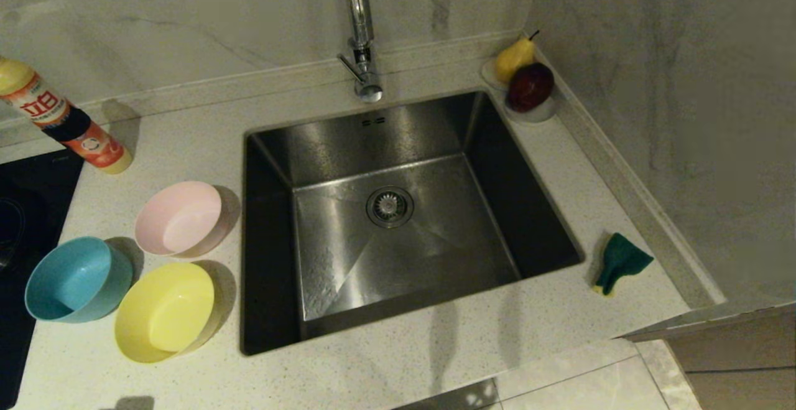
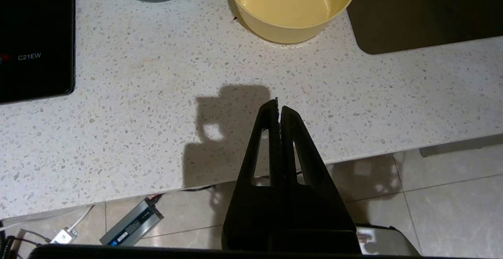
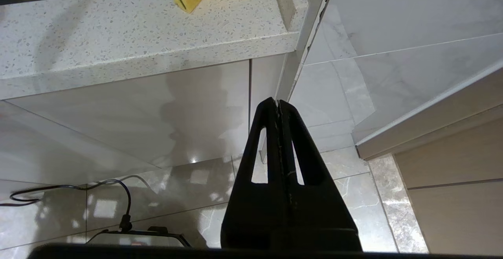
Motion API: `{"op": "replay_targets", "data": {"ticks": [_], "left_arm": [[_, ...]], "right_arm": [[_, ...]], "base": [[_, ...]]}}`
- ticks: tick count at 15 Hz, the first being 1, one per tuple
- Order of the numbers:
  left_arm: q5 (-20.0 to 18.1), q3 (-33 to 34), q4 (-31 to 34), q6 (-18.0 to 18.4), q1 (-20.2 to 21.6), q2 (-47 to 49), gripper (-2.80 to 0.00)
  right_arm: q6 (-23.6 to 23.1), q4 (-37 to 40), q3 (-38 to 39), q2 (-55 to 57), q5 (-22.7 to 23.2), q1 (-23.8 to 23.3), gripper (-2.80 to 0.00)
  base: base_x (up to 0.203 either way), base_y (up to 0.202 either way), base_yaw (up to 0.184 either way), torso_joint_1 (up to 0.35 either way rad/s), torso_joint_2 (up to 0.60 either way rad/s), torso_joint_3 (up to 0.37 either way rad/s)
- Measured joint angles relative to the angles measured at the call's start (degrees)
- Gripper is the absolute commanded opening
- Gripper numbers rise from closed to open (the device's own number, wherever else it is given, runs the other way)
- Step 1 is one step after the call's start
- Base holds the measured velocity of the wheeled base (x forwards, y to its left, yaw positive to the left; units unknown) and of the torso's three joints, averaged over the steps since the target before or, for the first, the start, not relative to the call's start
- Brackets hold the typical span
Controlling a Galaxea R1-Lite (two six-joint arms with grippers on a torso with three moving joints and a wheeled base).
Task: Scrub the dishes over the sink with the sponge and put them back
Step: Turn on the faucet
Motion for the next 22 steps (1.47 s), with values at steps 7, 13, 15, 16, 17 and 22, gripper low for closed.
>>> {"op": "replay_targets", "data": {"ticks": [7, 13, 15, 16, 17, 22], "left_arm": [[-5.81, -17.51, -0.82, -1.96, 0.0, 6.92, -2.8], [-21.39, -37.52, -1.41, -14.58, 0.0, 35.02, -2.8], [-26.25, -44.64, -2.05, -19.0, 0.0, 45.87, -2.8], [-28.78, -48.65, -2.43, -21.44, 0.0, 50.67, -2.8], [-31.58, -52.81, -3.53, -24.48, 0.0, 55.38, -2.8], [-37.6, -62.35, -14.13, -32.01, 0.0, 74.0, -2.8]], "right_arm": [[0.0, 0.0, 0.0, 0.0, -0.02, -0.02, -2.8], [0.0, 0.0, 0.0, 0.0, -0.05, -0.02, -2.8], [0.0, 0.0, 0.0, 0.0, -0.05, -0.02, -2.8], [0.0, 0.02, 0.0, 0.0, -0.02, -0.02, -2.8], [0.0, 0.0, 0.0, 0.0, -0.01, 0.0, -2.8], [0.0, 0.0, 0.0, 0.0, 0.0, -0.05, -2.8]], "base": [[0.0, 0.0, 0.0, 0.0, 0.0, 0.0], [0.0, 0.0, 0.0, 0.0, 0.0, 0.0], [0.0, 0.0, 0.0, 0.0, 0.0, 0.0], [0.0, 0.0, 0.0, 0.0, 0.0, 0.0], [0.0, 0.0, 0.0, 0.0, 0.0, 0.0], [0.0, 0.0, 0.0, 0.0, 0.0, 0.0]]}}
